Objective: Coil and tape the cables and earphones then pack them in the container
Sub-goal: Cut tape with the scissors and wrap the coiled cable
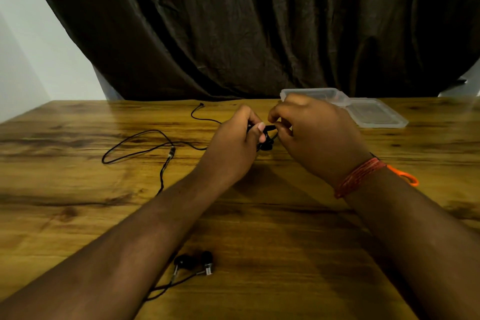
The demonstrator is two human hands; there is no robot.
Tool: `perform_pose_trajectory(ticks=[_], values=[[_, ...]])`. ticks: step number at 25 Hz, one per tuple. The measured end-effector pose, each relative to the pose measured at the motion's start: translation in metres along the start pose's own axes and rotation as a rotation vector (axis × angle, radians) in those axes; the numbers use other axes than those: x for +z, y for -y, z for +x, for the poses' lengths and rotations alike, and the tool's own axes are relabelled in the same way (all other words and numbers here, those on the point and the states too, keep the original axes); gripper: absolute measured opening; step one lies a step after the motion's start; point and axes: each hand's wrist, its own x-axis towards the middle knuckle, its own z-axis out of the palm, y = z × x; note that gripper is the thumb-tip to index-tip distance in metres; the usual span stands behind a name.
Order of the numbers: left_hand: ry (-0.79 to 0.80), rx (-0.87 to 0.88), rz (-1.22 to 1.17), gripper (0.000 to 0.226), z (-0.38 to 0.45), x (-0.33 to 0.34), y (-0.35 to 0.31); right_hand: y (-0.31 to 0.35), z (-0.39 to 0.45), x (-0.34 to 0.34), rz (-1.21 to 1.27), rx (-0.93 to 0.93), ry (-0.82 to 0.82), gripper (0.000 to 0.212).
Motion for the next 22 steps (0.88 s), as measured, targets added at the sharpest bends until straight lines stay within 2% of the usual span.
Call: perform_pose_trajectory(ticks=[9, 19, 22], values=[[-0.085, -0.009, 0.033, 0.013, -0.001, -0.001, -0.005, 0.008, -0.001, 0.005, -0.008, 0.075, -0.013, 0.019], [-0.094, -0.24, -0.142, 0.018, -0.001, 0.003, -0.008, 0.024, -0.005, 0.018, -0.058, 0.074, -0.049, 0.018], [-0.093, -0.298, -0.262, 0.018, -0.001, 0.002, -0.01, 0.026, -0.005, 0.016, -0.095, 0.049, -0.036, 0.011]])
